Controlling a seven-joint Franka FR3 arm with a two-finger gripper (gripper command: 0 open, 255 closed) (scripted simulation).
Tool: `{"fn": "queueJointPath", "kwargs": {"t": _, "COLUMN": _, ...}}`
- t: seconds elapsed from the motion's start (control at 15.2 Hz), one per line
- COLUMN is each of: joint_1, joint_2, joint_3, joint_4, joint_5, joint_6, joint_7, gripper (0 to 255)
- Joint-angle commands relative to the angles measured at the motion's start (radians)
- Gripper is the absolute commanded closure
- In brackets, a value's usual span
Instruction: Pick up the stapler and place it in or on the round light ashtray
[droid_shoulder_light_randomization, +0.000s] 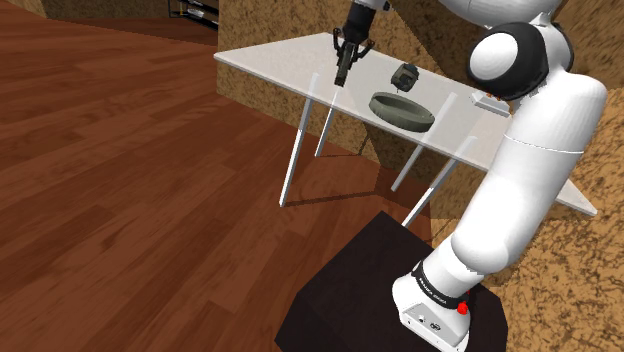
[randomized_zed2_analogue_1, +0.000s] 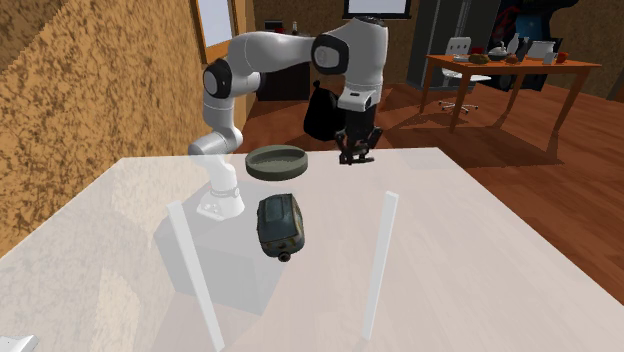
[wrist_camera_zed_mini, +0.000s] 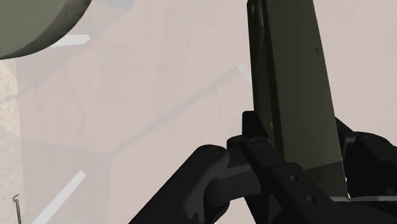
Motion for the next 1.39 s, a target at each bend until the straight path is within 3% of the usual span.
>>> {"fn": "queueJointPath", "kwargs": {"t": 0.0, "joint_1": -0.002, "joint_2": 0.012, "joint_3": 0.000, "joint_4": 0.044, "joint_5": 0.002, "joint_6": -0.033, "joint_7": 0.001, "gripper": 255}}
{"fn": "queueJointPath", "kwargs": {"t": 0.53, "joint_1": -0.019, "joint_2": 0.093, "joint_3": -0.001, "joint_4": 0.281, "joint_5": 0.016, "joint_6": -0.189, "joint_7": 0.004, "gripper": 255}}
{"fn": "queueJointPath", "kwargs": {"t": 0.86, "joint_1": -0.004, "joint_2": -0.192, "joint_3": -0.012, "joint_4": -0.128, "joint_5": -0.027, "joint_6": -0.063, "joint_7": -0.018, "gripper": 255}}
{"fn": "queueJointPath", "kwargs": {"t": 1.32, "joint_1": -0.016, "joint_2": -0.489, "joint_3": -0.022, "joint_4": -0.480, "joint_5": -0.076, "joint_6": -0.006, "joint_7": -0.044, "gripper": 255}}
